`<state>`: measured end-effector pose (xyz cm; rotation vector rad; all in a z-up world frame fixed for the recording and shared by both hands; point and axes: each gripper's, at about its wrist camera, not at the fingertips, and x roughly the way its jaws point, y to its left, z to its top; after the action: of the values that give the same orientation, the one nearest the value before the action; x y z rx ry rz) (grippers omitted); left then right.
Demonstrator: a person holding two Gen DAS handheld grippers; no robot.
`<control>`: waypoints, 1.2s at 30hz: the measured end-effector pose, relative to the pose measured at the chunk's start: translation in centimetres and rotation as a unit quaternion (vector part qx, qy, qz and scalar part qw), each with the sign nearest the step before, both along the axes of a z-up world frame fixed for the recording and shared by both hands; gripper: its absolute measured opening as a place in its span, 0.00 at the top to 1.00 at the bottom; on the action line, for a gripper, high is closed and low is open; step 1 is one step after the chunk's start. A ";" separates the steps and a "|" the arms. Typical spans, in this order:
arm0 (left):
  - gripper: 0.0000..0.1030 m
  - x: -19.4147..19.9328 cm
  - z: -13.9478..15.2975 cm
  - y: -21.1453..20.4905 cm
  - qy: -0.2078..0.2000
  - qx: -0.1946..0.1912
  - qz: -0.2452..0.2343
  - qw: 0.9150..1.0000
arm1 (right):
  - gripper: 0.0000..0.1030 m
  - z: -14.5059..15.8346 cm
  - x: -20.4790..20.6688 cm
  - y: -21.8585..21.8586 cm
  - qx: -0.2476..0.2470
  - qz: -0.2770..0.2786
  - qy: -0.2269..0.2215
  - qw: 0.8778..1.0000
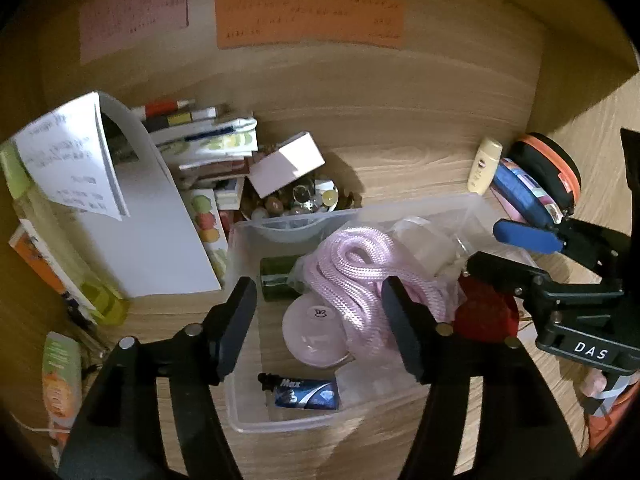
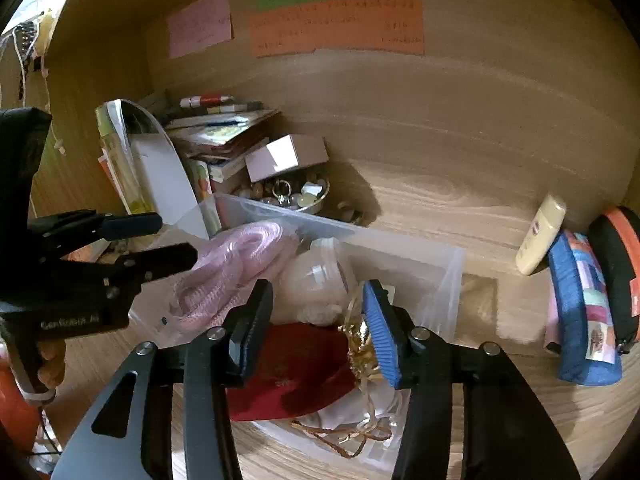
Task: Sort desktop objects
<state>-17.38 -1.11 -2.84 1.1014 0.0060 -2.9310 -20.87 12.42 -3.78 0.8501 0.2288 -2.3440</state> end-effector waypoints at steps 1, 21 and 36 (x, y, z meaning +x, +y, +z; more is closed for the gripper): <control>0.36 0.2 0.2 0.1 0.004 -0.005 0.001 1.000 | 0.54 0.2 0.2 0.0 0.001 0.000 0.004 1.000; 0.05 6.8 4.0 0.4 0.060 -0.017 0.031 0.998 | 0.20 4.5 6.4 2.7 0.009 -0.020 0.096 0.995; 0.04 14.3 4.0 1.0 0.082 -0.006 0.063 0.995 | 0.01 5.6 15.1 5.1 -0.014 -0.061 0.147 0.987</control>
<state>-3.06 -0.15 1.14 0.8224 0.0580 -2.8947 -5.79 17.48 1.80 0.5139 0.2726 -2.5774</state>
